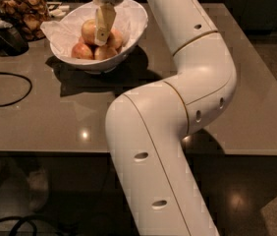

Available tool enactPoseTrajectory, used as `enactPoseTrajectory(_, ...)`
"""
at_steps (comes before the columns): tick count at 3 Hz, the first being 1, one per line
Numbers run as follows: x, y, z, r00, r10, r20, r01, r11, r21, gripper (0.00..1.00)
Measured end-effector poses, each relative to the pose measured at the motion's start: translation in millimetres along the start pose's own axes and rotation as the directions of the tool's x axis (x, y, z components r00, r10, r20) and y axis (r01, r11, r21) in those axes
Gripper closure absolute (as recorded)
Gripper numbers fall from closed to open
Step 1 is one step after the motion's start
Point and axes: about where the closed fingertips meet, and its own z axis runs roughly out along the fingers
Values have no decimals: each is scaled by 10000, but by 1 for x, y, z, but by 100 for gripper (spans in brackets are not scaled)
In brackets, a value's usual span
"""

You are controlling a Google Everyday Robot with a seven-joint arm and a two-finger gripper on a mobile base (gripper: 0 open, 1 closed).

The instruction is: Pick apple from white bowl

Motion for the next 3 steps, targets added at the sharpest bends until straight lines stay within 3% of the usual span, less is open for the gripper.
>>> enactPoseTrajectory(3, 9, 1, 9, 9993, -359, -62, 358, 9992, -196, 7)
